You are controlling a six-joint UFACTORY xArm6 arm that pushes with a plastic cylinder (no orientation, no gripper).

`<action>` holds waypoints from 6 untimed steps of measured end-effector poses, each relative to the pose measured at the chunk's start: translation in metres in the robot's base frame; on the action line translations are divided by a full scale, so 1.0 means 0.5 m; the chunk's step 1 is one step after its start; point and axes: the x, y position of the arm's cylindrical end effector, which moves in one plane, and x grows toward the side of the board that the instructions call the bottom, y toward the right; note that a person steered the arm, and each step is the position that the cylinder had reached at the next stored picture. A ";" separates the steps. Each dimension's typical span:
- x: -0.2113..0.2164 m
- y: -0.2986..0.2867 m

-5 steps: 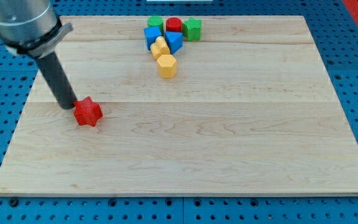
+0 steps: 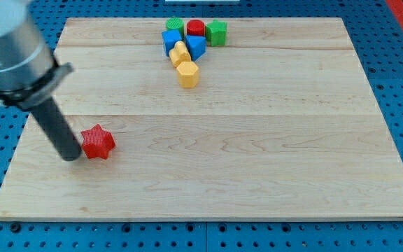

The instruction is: Push the red star into the group of blocks

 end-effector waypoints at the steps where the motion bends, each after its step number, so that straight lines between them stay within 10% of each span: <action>1: -0.014 0.120; 5: -0.340 0.207; 6: -0.285 0.182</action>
